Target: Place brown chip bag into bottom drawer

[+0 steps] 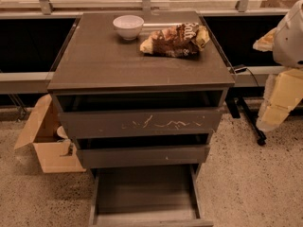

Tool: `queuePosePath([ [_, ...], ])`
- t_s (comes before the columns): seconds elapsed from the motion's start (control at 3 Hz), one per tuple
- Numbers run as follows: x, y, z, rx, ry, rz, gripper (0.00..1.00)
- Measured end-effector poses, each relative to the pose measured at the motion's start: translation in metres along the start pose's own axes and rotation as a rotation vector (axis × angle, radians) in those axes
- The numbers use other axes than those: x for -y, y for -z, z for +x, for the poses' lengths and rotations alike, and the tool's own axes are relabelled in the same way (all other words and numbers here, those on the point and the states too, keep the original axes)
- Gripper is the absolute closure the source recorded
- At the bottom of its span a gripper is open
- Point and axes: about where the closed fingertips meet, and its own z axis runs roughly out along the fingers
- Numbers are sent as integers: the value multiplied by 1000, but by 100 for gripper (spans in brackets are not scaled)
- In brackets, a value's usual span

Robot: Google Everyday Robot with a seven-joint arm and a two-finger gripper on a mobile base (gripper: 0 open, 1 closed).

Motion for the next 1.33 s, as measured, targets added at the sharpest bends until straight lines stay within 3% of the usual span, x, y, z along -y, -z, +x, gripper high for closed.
queuePosePath([
  [0.33,0,0,0,0,0,0,0],
  [0.67,32,-12,-13,52,41,25,0],
  [1.0,83,-39,-40,159,95,36,0],
  [1.33,136,-76,-64,312,93,33,0],
])
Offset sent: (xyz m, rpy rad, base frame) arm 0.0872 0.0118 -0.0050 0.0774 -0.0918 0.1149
